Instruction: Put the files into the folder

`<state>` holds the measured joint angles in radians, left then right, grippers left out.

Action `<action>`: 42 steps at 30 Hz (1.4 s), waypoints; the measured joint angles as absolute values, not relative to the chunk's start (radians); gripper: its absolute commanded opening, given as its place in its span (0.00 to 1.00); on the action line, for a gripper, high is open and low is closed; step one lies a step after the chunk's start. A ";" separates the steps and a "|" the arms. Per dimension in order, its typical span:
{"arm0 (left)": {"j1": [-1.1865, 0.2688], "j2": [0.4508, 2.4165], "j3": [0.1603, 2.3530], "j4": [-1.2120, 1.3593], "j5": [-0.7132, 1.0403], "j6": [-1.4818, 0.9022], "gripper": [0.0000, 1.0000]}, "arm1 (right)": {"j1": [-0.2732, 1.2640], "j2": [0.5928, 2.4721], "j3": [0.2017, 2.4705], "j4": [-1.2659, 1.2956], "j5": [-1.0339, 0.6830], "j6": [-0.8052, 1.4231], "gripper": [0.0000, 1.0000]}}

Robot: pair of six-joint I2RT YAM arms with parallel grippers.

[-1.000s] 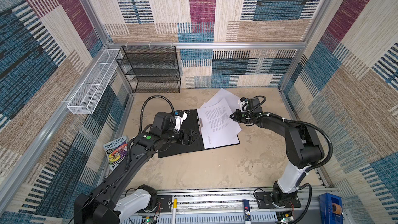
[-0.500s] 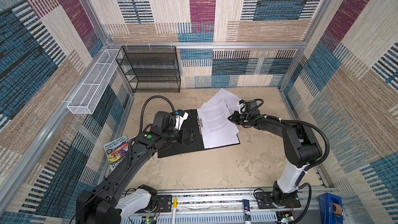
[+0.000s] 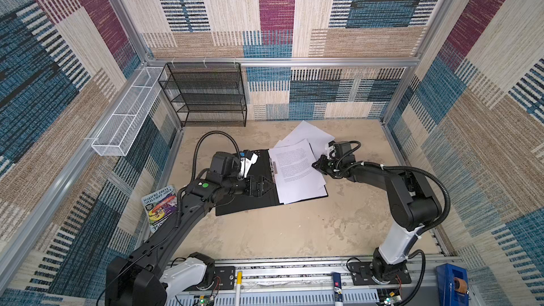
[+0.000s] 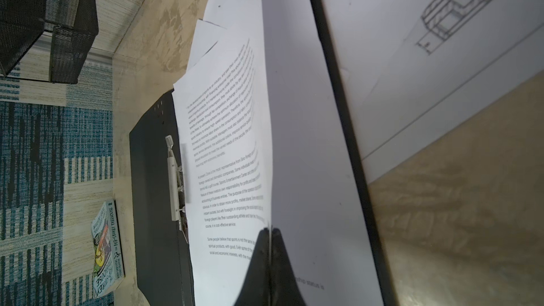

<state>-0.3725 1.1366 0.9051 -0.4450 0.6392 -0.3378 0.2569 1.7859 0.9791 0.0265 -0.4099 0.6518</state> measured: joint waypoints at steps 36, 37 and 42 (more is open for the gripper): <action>-0.364 1.151 0.903 -0.430 0.681 -0.358 0.99 | 0.290 1.776 0.940 0.074 -0.365 0.732 0.00; -0.364 1.152 0.902 -0.430 0.682 -0.361 0.99 | 0.290 1.774 0.937 0.075 -0.365 0.732 0.00; -0.364 1.154 0.902 -0.422 0.683 -0.364 0.99 | 0.290 1.768 0.931 0.078 -0.365 0.732 0.00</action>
<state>-0.3641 1.1542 0.9016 -0.4225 0.6834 -0.3641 0.2905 1.7683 0.9310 0.0780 -0.3649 0.7322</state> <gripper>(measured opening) 0.990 0.049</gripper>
